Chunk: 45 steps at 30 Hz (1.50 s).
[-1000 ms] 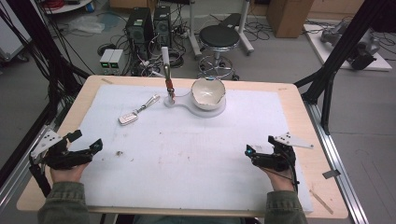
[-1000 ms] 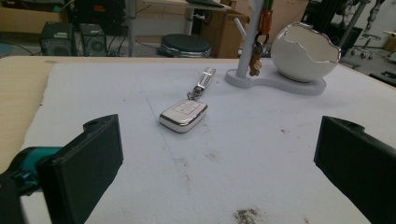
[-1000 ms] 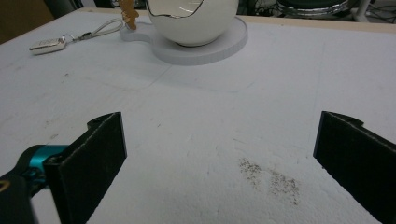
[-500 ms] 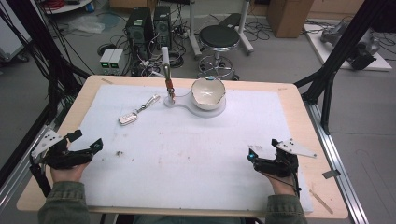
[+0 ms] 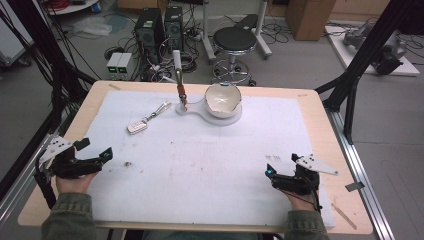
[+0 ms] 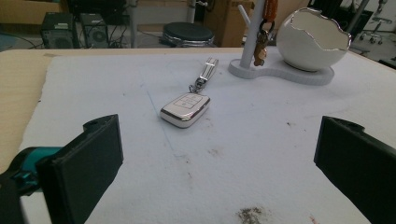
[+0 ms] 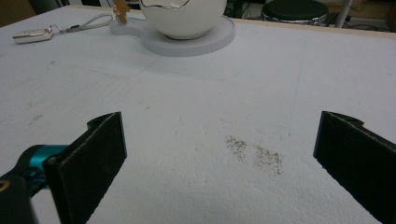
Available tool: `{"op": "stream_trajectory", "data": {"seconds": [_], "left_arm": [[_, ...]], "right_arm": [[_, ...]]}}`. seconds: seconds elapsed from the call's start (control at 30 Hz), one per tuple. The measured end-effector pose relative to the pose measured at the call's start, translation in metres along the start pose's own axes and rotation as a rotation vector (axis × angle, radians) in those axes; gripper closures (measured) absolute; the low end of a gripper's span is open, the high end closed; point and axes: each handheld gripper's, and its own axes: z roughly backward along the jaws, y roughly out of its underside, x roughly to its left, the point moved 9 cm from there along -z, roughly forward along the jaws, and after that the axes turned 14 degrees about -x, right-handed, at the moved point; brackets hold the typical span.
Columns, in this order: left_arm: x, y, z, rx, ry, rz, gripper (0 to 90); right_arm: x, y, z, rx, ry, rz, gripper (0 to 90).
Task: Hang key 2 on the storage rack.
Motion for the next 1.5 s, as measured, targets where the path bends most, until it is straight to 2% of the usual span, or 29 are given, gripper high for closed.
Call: {"op": "stream_trajectory", "data": {"seconds": [0.1, 0.3, 0.43, 0.7, 0.87, 1.1, 1.3, 1.5], "left_arm": [[-0.001, -0.003, -0.002, 0.001, 0.003, -0.005, 1.7], [-0.003, -0.010, -0.008, 0.018, 0.009, -0.050, 1.7], [-0.005, -0.013, -0.014, 0.024, 0.024, -0.034, 1.7], [-0.008, -0.021, -0.029, 0.048, 0.034, -0.053, 1.7], [-0.015, -0.019, -0.043, 0.095, 0.065, -0.067, 1.7], [-0.028, -0.020, -0.069, 0.159, 0.115, -0.113, 1.7], [-0.033, -0.018, -0.089, 0.214, 0.137, -0.145, 1.7], [-0.035, -0.019, -0.103, 0.241, 0.146, -0.160, 1.7]], "right_arm": [[0.000, 0.000, 0.000, 0.001, 0.000, 0.000, 1.4], [0.000, 0.002, 0.000, 0.006, -0.002, 0.003, 1.4], [0.000, 0.001, 0.000, 0.001, 0.003, -0.002, 1.4], [-0.001, 0.002, -0.002, 0.005, 0.003, 0.002, 1.4], [0.000, 0.002, -0.001, 0.004, 0.001, 0.000, 1.4], [0.000, 0.002, -0.002, 0.004, -0.001, -0.006, 1.4], [-0.001, 0.001, -0.002, -0.002, -0.004, -0.015, 1.4], [0.000, 0.001, -0.001, -0.002, -0.009, -0.019, 1.4]]}}
